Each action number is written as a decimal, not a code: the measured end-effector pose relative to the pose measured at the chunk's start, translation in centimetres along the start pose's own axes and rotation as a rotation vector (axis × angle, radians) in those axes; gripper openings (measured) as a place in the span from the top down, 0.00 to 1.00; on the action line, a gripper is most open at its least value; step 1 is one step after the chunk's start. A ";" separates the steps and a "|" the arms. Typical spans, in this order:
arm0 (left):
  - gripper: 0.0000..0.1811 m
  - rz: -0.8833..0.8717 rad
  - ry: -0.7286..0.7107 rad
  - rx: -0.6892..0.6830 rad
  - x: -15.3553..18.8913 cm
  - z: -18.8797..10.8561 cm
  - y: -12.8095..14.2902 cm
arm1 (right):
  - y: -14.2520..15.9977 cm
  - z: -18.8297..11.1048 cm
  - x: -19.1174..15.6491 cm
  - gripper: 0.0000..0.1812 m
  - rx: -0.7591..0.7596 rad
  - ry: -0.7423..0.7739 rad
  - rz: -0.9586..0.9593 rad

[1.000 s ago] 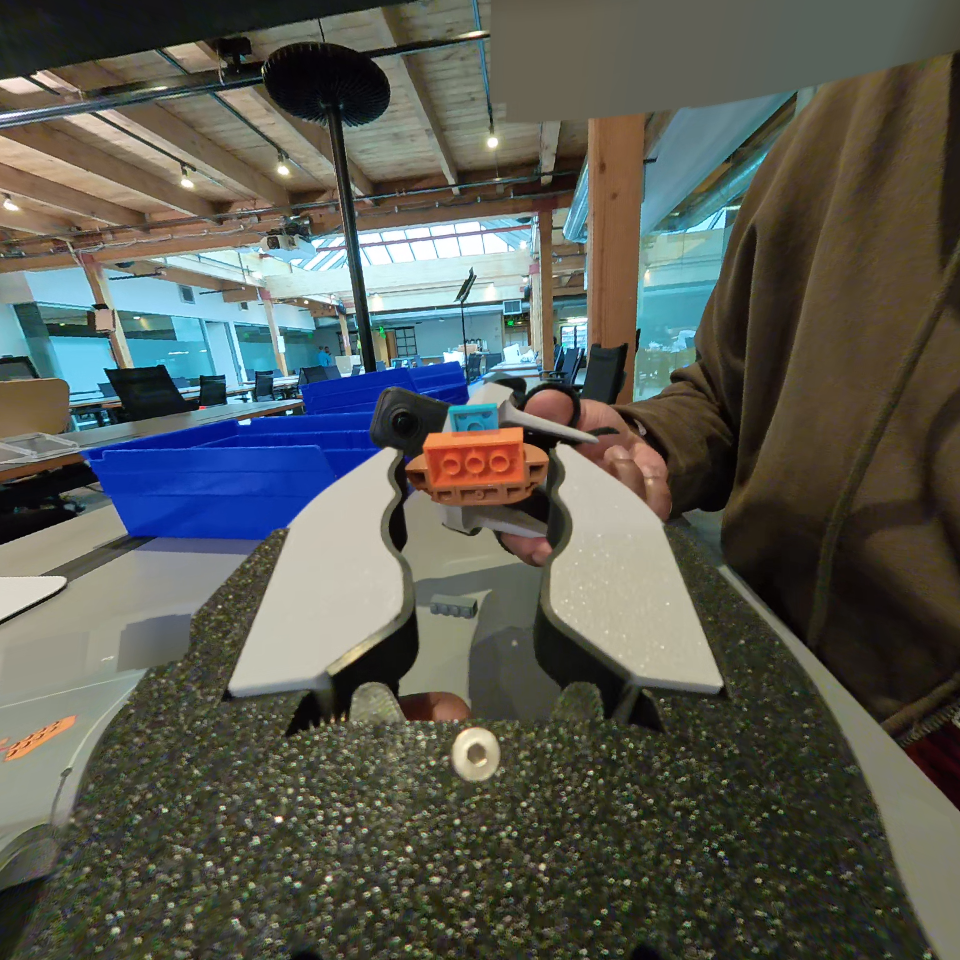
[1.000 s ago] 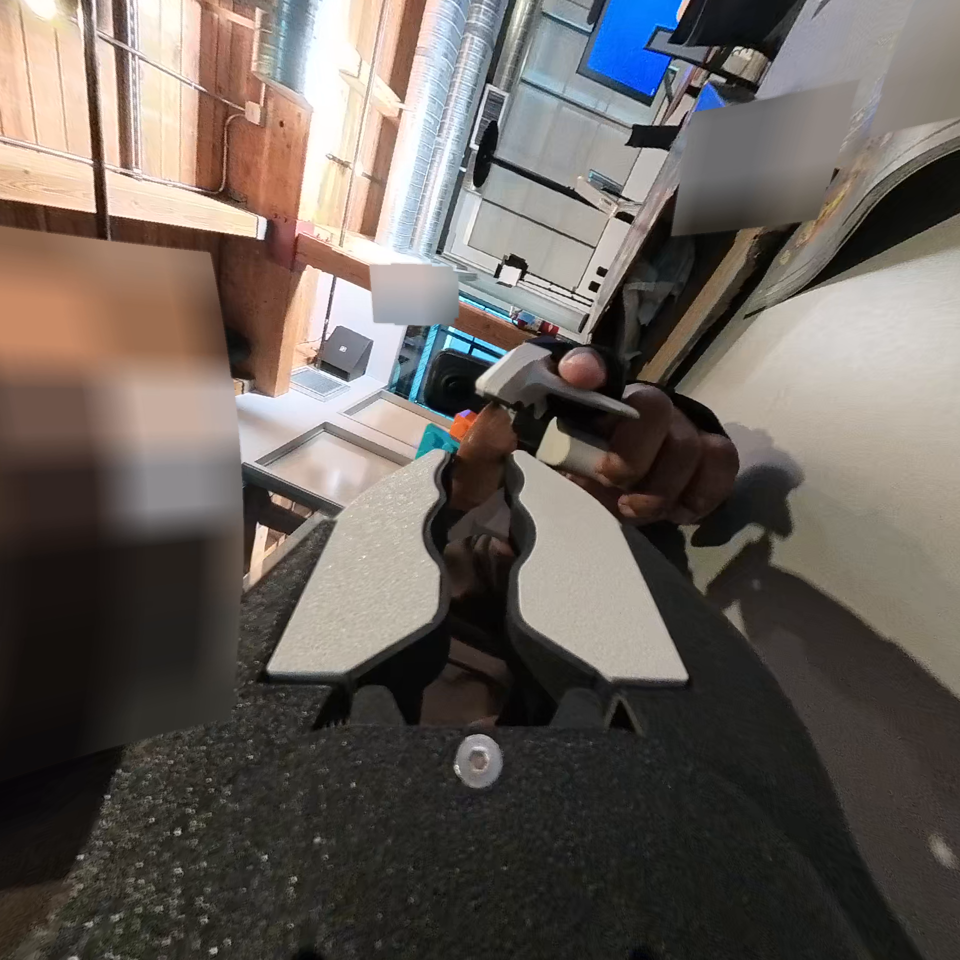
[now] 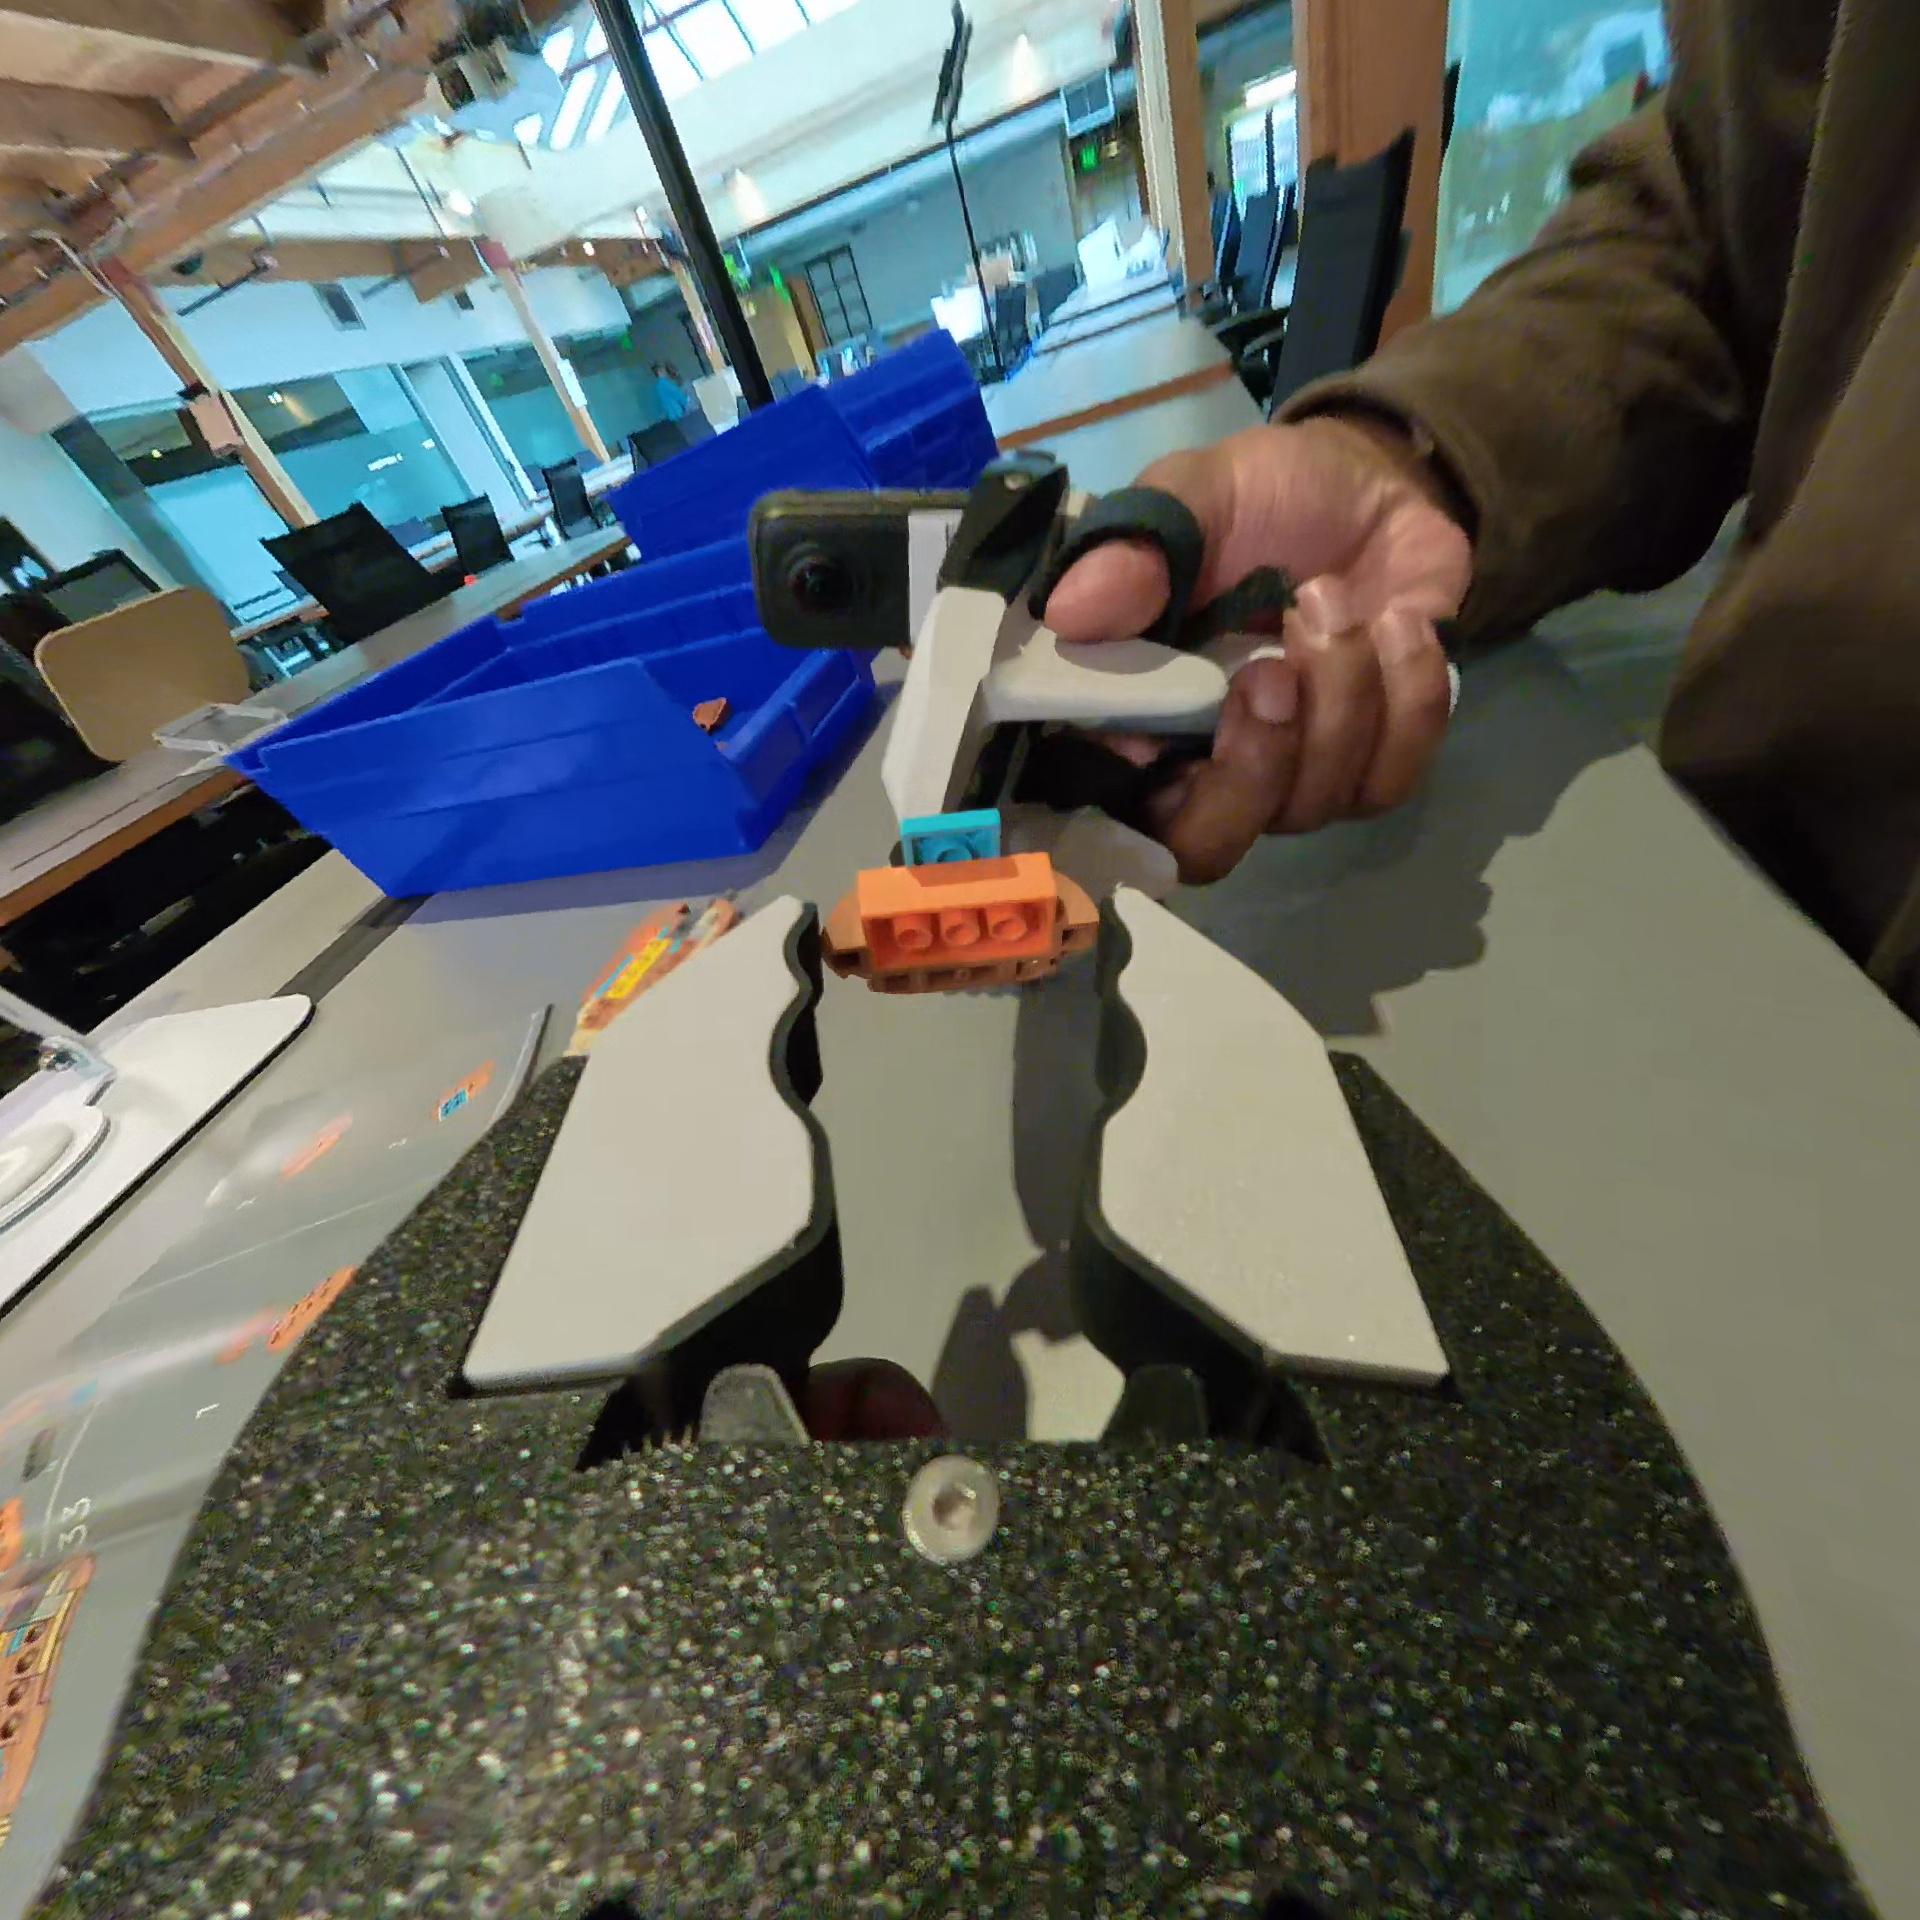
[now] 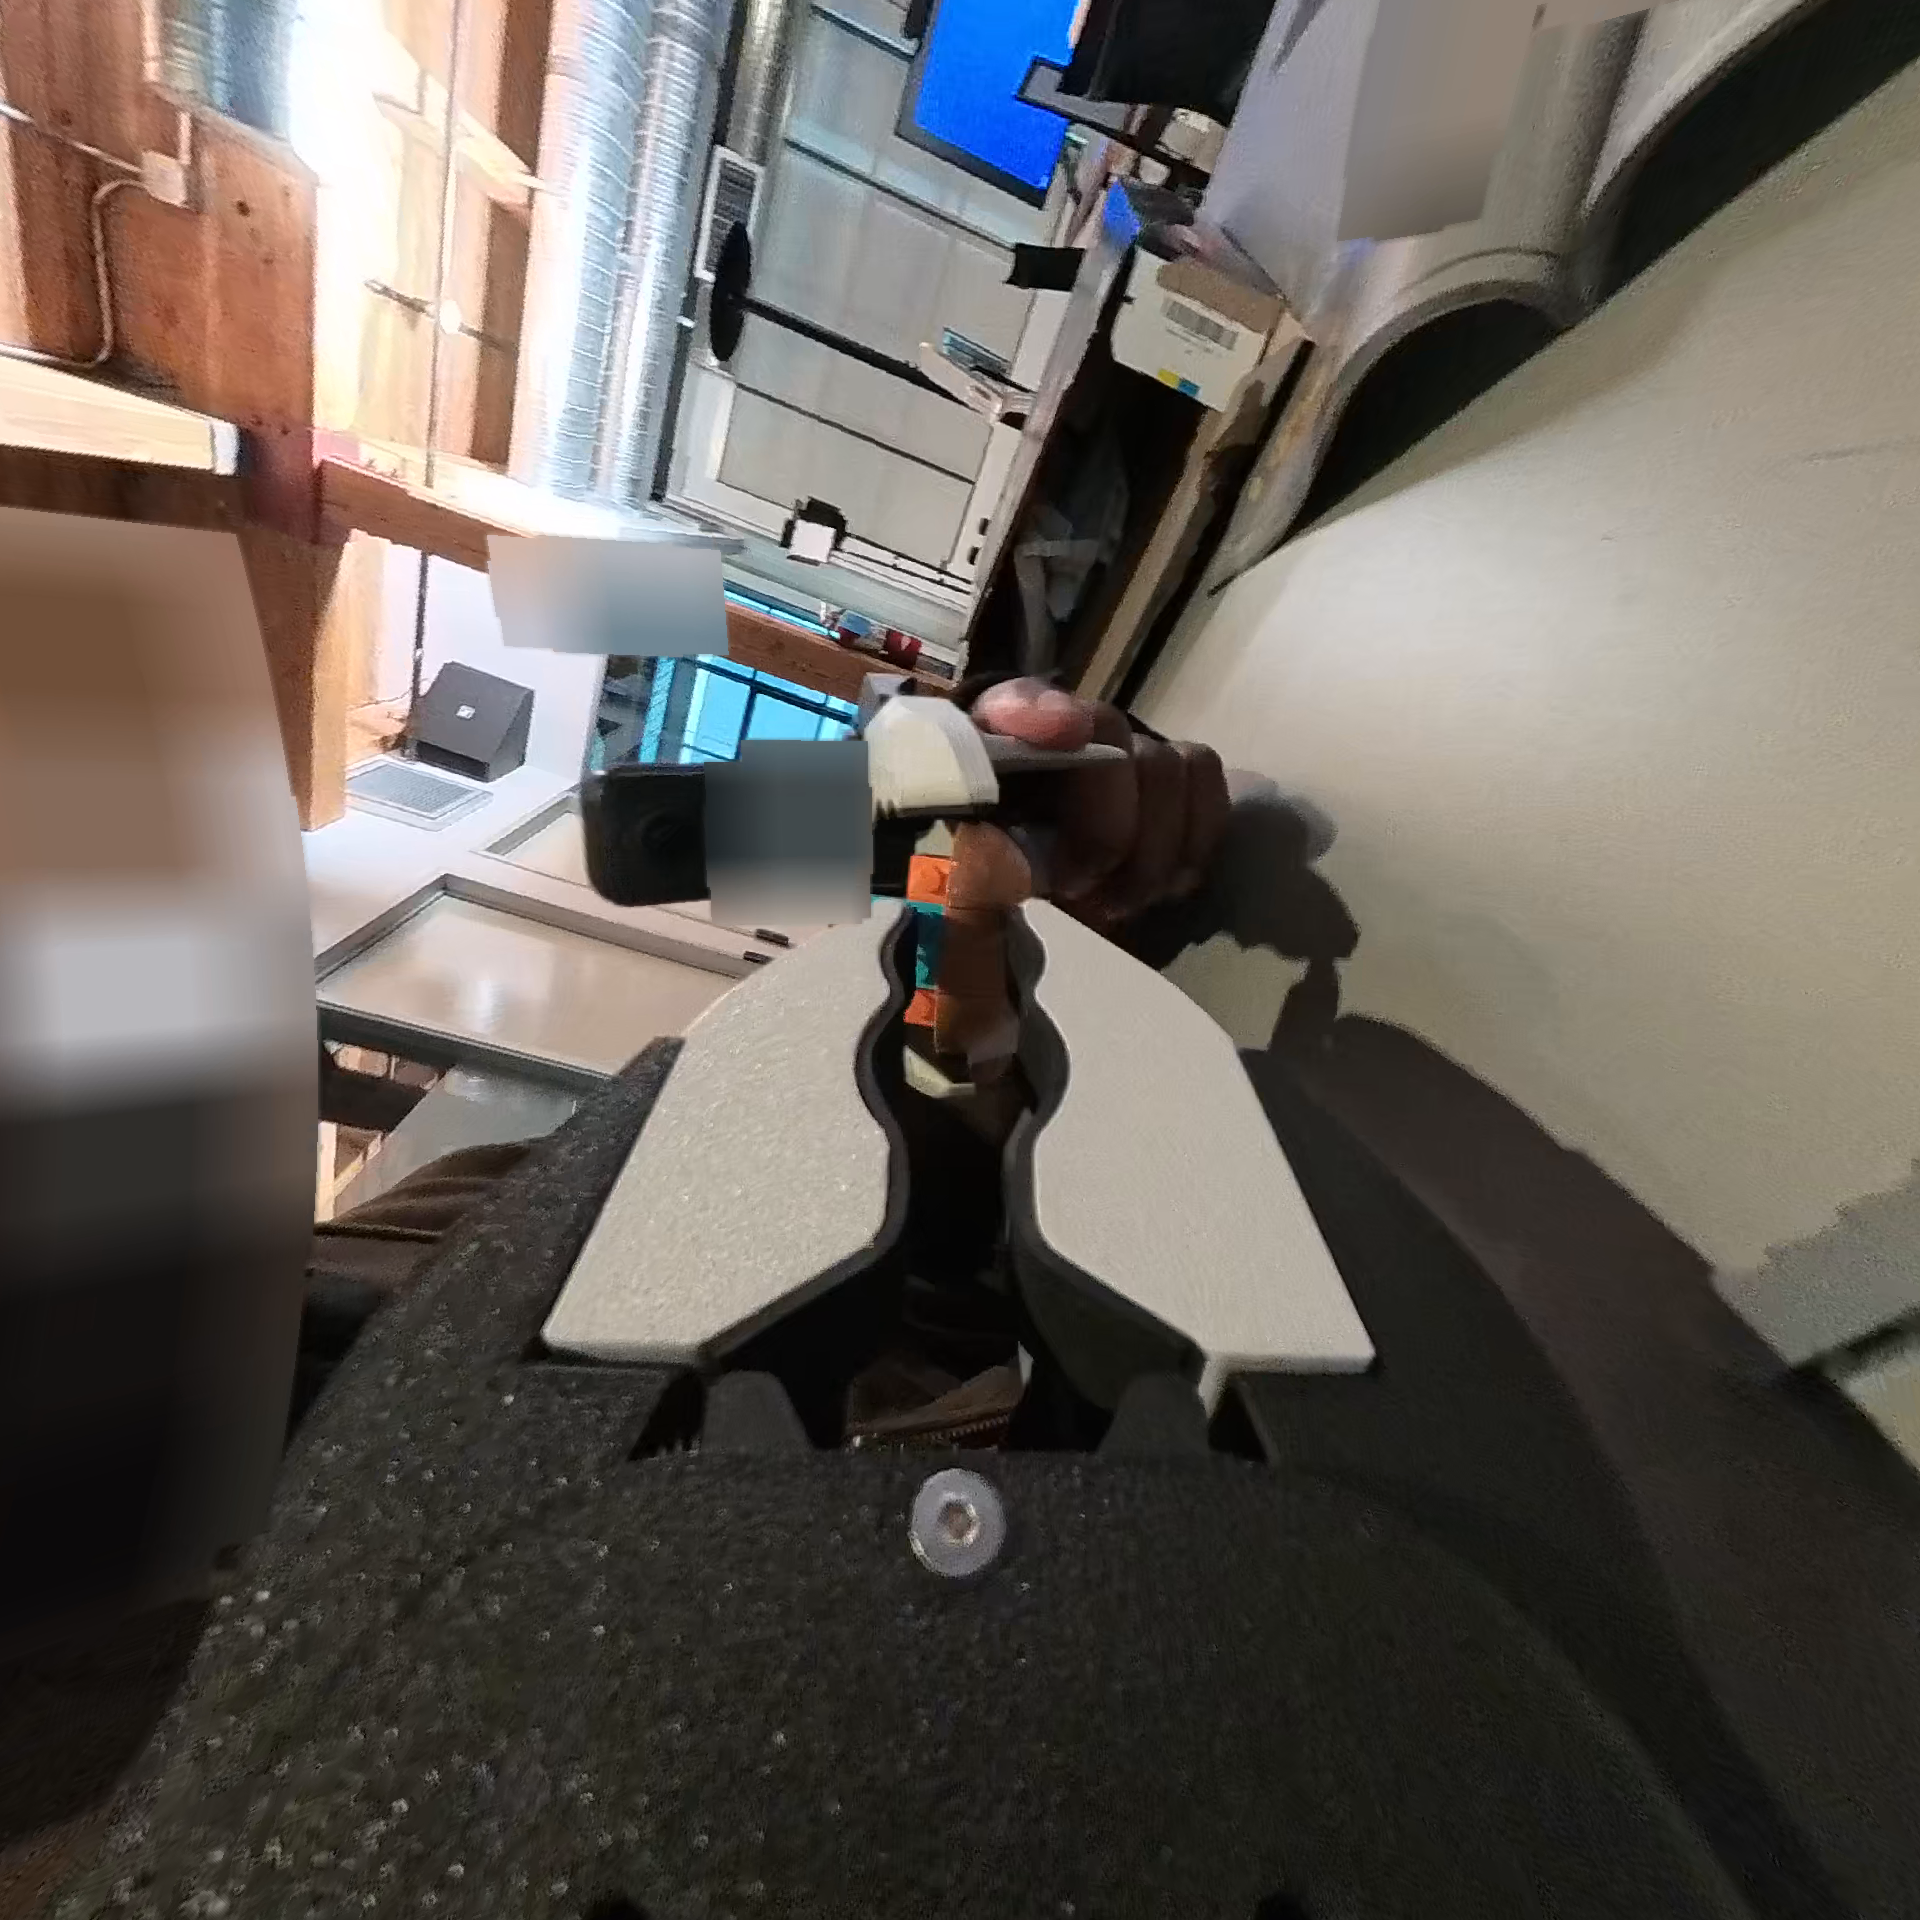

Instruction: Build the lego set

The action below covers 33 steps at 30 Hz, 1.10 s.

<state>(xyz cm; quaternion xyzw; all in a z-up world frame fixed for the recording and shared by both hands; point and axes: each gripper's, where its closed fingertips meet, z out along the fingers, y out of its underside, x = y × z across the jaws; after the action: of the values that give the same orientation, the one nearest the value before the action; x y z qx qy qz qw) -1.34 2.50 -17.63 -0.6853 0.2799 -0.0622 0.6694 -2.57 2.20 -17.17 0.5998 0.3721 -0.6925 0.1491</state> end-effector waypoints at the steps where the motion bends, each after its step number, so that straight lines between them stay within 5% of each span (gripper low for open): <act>1: 0.72 0.010 0.003 -0.024 0.0 0.1 0.3 | 0.0 -0.1 0.3 0.91 0.001 0.016 0.007; 11: 0.73 0.089 0.015 -0.120 0.5 0.9 1.7 | 1.3 0.2 1.4 0.89 -0.031 0.075 0.037; 14: 0.92 0.136 0.041 -0.145 1.2 1.1 2.1 | 2.2 0.8 1.6 0.90 -0.049 0.108 0.011; 16: 0.93 0.152 0.040 -0.158 1.2 1.0 2.3 | 2.3 0.8 2.1 0.92 -0.050 0.139 -0.006; 25: 0.80 0.041 -0.080 -0.205 -1.4 -1.1 2.6 | 1.1 -1.2 3.6 0.89 -0.092 0.300 -0.190; 29: 0.72 -0.133 -0.012 -0.402 -0.6 -3.1 5.5 | 1.0 -1.7 4.1 0.89 -0.113 0.327 -0.218; 33: 0.70 -0.064 0.020 -0.554 0.7 -3.5 7.4 | 1.3 -1.5 4.8 0.89 -0.130 0.318 -0.194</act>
<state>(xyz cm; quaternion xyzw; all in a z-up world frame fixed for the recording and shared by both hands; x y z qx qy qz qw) -4.60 -0.52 -24.57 -0.8499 0.2714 -0.0113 0.4515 -1.80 3.54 -22.16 0.6521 0.4910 -0.5746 0.0593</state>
